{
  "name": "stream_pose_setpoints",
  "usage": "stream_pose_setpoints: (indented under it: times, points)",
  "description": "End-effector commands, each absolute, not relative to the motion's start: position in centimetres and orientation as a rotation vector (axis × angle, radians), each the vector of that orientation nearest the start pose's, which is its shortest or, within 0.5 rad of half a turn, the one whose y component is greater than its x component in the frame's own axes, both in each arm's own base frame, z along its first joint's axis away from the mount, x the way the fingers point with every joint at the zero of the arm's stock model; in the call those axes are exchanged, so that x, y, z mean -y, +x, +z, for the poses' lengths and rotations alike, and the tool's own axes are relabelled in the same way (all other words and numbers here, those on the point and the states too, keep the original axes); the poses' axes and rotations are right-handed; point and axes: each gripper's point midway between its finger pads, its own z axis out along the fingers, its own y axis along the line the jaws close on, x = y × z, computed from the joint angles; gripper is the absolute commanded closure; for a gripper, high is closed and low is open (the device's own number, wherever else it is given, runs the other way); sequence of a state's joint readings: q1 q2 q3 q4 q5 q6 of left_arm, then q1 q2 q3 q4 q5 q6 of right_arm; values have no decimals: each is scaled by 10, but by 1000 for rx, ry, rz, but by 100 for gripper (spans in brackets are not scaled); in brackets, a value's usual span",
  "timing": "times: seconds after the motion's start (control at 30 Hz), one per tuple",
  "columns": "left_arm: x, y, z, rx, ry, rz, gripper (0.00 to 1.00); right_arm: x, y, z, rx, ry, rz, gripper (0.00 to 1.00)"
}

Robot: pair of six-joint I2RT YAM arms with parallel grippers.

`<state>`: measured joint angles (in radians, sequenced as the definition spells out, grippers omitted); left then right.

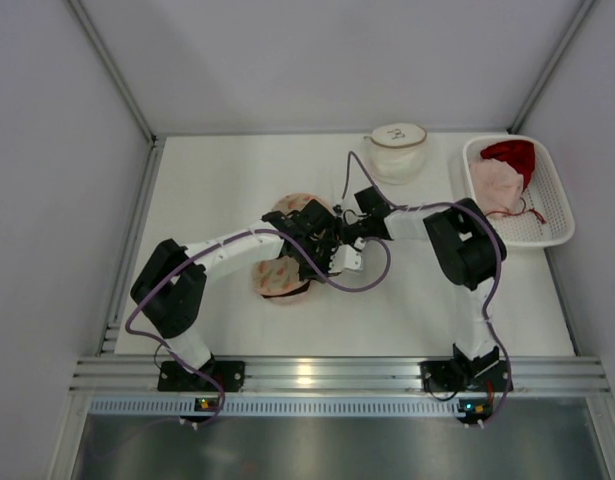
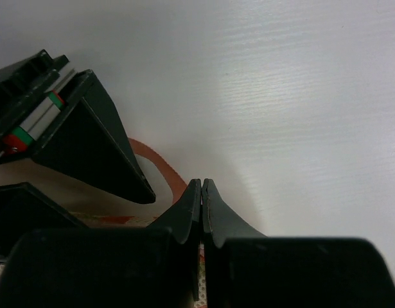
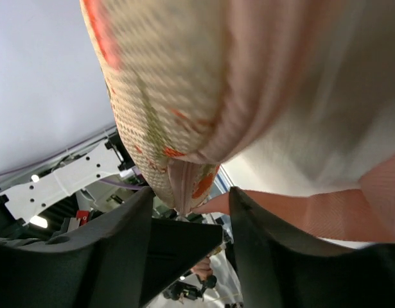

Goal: Place the bra in the laundry bag and zip it closed
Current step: Zip the zipper on the laundry bag, then adjust the bra in the laundry bag.

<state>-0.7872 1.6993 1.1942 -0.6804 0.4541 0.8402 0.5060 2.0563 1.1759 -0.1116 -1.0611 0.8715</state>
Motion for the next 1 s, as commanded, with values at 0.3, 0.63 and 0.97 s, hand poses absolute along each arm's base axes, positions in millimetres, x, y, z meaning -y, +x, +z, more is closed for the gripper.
stream_pose_setpoints:
  times: [0.3,0.63,0.97]
  points:
    - [303,225,90,2214,-2716,837,100,-359,258,69,-2824,23,1852,100]
    - [285,232,150,2540,-2678,718,36,-347,285,76,-2733,126,1856,100]
    - [200,250,166,3175,-2314,94,2,-346,306,96,-2536,452,2054,100]
